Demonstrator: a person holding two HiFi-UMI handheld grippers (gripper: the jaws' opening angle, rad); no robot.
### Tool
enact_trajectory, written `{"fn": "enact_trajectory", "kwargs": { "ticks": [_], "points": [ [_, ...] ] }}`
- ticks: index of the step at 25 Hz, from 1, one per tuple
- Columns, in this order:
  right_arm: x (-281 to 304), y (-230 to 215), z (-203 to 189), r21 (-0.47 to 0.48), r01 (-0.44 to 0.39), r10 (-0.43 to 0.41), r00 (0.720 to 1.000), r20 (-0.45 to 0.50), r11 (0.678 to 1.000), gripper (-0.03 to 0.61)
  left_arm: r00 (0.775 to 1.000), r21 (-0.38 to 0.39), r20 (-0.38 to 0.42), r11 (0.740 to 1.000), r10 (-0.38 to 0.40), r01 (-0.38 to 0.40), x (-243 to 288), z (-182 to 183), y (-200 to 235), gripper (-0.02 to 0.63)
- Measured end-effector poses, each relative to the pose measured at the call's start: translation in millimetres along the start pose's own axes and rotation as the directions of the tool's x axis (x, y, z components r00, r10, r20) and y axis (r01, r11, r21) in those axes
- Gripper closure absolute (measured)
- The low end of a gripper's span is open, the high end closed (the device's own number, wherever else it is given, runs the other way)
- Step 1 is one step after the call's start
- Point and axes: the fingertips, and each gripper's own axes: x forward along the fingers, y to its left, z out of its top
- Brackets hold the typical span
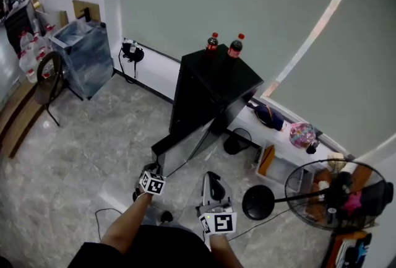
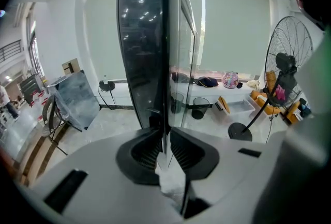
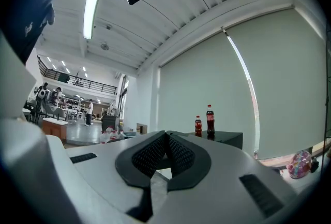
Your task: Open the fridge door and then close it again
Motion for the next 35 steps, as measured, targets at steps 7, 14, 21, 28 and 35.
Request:
{"fn": "enact_trajectory", "kwargs": {
  "ticks": [7,14,21,28,35],
  "points": [
    [24,9,3,0.011,0.016,-0.016,1.0,0.026,1.0,0.569,0.999,0.041,-0.002,0.998,-0.038,0.038,5,-2,13,0.558],
    [53,15,-2,0.003,0.056,-0.056,0.998,0.029,0.998,0.569,0.997,0.088,-0.009,0.993,-0.075,0.075,13,4,38,0.558],
    [91,22,-6,-0.008,0.099,-0.098,0.995,0.031,0.995,0.569,0.993,0.13,-0.007,0.985,-0.115,0.115,28,17,67,0.554],
    [126,30,-2,-0.015,0.135,-0.134,0.99,0.043,0.991,0.569,0.988,0.18,-0.012,0.972,-0.153,0.153,43,33,94,0.551],
    [154,22,3,-0.02,0.213,-0.212,0.976,0.054,0.977,0.569,0.979,0.219,-0.04,0.954,-0.2,0.204,56,47,119,0.551]
  ]
}}
